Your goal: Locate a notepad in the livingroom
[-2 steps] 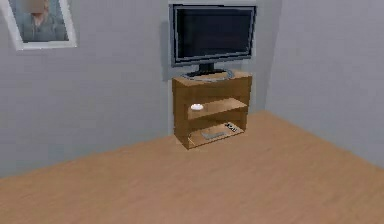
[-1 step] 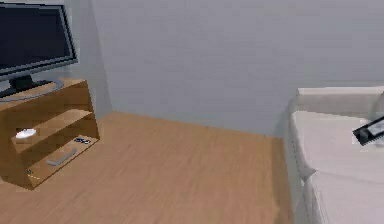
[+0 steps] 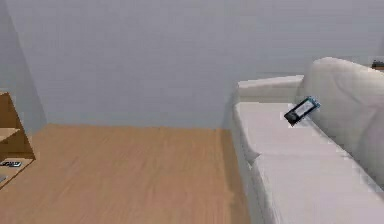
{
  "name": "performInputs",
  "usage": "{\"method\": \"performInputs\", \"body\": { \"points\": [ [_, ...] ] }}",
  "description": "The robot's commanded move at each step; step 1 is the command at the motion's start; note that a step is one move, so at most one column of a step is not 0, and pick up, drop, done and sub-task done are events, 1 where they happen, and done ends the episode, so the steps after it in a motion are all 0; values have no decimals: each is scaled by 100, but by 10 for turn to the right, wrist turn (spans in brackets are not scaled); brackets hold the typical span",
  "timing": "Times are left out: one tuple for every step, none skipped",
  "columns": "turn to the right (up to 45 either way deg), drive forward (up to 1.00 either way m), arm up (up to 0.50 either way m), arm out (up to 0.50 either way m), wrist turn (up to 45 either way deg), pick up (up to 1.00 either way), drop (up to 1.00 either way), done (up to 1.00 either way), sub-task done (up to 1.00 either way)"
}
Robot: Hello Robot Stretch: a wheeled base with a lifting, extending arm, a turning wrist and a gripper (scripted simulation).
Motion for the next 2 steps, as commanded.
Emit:
{"method": "performInputs", "body": {
  "points": [
    [0,100,0,0,0,0,0,0,0],
    [60,0,0,0,0,0,0,0,0]
  ]
}}
